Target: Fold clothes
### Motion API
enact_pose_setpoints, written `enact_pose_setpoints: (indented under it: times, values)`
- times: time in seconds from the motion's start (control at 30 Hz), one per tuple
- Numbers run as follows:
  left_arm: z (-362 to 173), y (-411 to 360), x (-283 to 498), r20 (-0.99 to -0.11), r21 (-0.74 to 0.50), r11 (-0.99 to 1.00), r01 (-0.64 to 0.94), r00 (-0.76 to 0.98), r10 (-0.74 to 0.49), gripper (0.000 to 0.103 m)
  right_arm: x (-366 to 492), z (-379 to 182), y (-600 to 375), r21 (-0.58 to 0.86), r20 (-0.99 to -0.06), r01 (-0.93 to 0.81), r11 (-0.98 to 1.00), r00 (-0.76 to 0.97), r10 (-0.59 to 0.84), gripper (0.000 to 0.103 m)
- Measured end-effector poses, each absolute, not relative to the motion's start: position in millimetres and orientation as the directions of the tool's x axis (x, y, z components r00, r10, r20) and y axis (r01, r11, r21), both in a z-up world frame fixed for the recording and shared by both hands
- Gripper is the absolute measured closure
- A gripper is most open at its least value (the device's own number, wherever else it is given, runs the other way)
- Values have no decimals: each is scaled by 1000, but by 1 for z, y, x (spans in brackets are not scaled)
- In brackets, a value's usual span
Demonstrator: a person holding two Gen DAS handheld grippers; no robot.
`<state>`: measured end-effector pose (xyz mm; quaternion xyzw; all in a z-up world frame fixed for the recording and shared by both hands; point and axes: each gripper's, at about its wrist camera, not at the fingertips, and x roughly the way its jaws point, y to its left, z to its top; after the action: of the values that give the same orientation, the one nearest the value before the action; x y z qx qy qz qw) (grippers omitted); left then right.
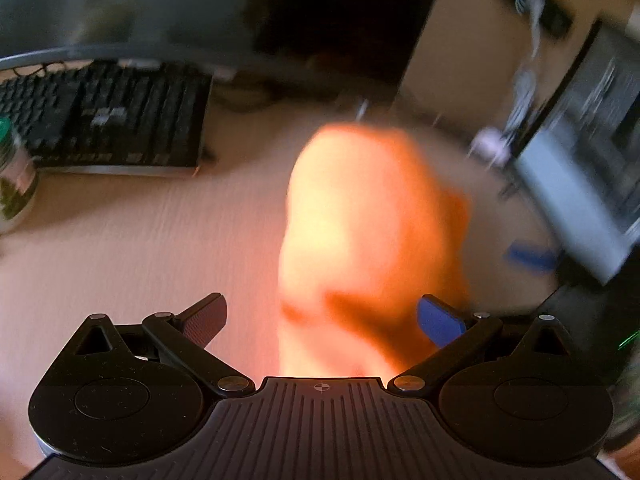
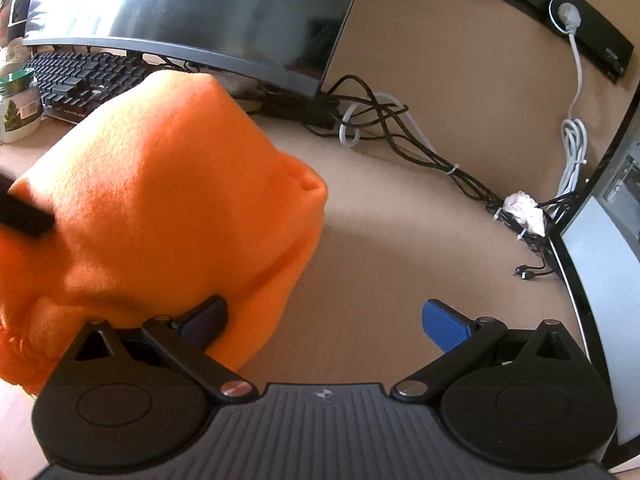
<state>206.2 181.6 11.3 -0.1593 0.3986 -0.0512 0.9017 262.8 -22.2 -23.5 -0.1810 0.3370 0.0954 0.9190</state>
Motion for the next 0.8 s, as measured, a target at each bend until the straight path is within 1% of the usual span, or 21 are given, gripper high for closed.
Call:
enact_pose_setpoints:
  times: [0.03,0.07,0.17,0.23,0.27,0.3,0.37,0.43,0.5,0.63,0.7,0.8]
  values:
    - [19,184,211,-683,-343,939,-29,693,-229,0,263,-24,-22,-267,-655,-297,917,754,53,0]
    - [21,182,218,-686,-308,951,-24,698,-205,0,263,-23,-21,-267,-654,-296,917,755,53,0]
    - [23,172,246,-707,-152,988,-14,700,-99,0,259,-22,-20,-277,-648,-313,909,759,64,0]
    - [13,167,262,-741,-80,997,-18,670,-47,0,259,-17,-23,-278,-645,-339,899,759,87,0]
    - [8,166,266,-751,-70,997,-21,660,-38,0,261,-10,-28,-259,-643,-345,902,758,105,0]
    - [4,166,269,-757,-68,997,-26,652,-35,0,263,-1,-34,-233,-639,-345,909,759,124,0]
    - [-3,166,275,-767,-62,997,-37,641,-24,0,268,20,-46,-177,-596,-298,938,791,139,0]
    - [-6,166,279,-771,-61,997,-55,637,-12,0,281,39,-57,-133,-540,-214,968,835,110,0]
    - [-8,169,280,-772,-69,995,-65,635,-12,0,299,45,-58,-118,-516,-176,977,852,92,0]
    - [-8,176,277,-771,-93,992,-83,637,-19,0,335,14,-35,-191,-578,-257,947,810,103,0]
    - [-11,179,276,-773,-111,990,-88,634,-30,0,347,-6,-22,-250,-590,-284,925,803,87,0]
    - [-15,184,276,-769,-127,986,-110,638,-28,0,358,-17,-17,-243,-595,-300,922,797,102,0]
